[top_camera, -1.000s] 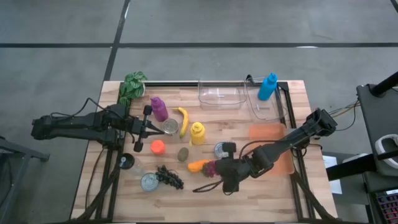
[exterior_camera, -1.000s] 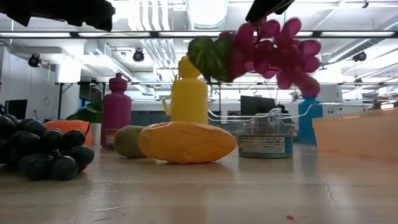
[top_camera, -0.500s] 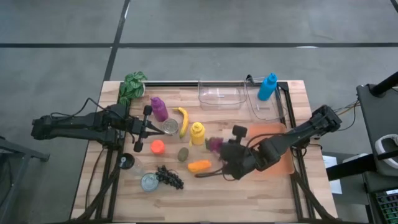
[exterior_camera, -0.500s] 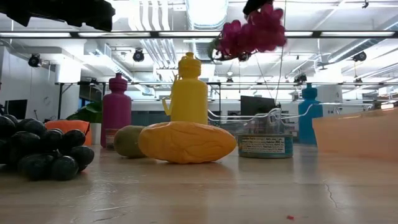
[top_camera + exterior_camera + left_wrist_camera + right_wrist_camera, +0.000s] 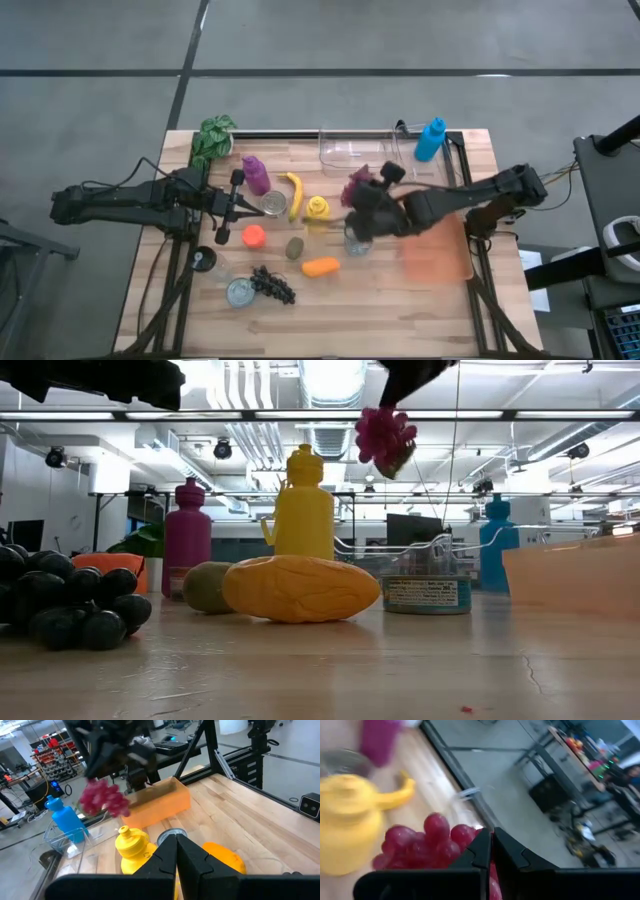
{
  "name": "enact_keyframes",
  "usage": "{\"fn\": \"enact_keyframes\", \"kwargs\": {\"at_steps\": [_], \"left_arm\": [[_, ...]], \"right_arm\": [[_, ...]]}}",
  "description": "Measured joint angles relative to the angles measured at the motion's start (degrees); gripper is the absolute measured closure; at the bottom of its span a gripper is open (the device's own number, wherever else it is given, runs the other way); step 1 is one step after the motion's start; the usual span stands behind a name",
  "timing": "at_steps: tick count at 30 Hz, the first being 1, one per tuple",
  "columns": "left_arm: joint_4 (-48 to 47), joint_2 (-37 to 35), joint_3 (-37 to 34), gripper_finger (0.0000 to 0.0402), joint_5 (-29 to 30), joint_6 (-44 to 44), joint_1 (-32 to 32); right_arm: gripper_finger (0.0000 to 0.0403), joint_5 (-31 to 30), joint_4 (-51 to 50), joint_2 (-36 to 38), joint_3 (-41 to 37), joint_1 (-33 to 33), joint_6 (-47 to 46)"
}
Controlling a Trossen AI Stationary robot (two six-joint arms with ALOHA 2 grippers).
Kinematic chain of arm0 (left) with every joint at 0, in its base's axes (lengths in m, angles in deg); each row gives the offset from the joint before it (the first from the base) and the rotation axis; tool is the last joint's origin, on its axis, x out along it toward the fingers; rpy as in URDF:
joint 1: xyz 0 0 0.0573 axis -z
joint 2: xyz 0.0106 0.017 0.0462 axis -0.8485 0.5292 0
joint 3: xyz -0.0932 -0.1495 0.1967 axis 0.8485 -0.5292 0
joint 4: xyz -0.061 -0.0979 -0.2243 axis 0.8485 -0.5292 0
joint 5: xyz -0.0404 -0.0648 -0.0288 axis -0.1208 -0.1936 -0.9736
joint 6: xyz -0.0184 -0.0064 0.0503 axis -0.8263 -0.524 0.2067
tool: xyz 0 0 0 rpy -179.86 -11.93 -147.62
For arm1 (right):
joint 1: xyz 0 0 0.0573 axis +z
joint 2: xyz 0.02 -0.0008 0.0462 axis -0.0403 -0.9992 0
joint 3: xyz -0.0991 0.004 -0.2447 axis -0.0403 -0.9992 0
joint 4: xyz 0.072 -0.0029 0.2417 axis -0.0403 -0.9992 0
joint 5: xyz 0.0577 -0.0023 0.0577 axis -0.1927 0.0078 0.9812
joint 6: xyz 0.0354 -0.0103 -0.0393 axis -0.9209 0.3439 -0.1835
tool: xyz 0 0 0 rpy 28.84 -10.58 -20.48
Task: Pick & Place Food Item
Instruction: Put the red grapes into the left transparent bin
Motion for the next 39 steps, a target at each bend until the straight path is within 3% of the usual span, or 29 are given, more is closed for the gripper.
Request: {"fn": "enact_keyframes", "kwargs": {"at_steps": [20,32,39], "left_arm": [[0.0,0.0,0.0,0.0392,0.0,0.0,-0.02],[0.0,0.0,0.0,0.0392,0.0,0.0,-0.01],[0.0,0.0,0.0,0.0392,0.0,0.0,-0.01]], "right_arm": [[0.0394,0.79,0.48,0.0,-0.02,-22.25,5.76],[0.0394,3.67,10.71,0.0,-1.24,-28.12,7.48],[0.0394,4.5,20.79,-0.02,-7.38,-30.43,7.92]]}}
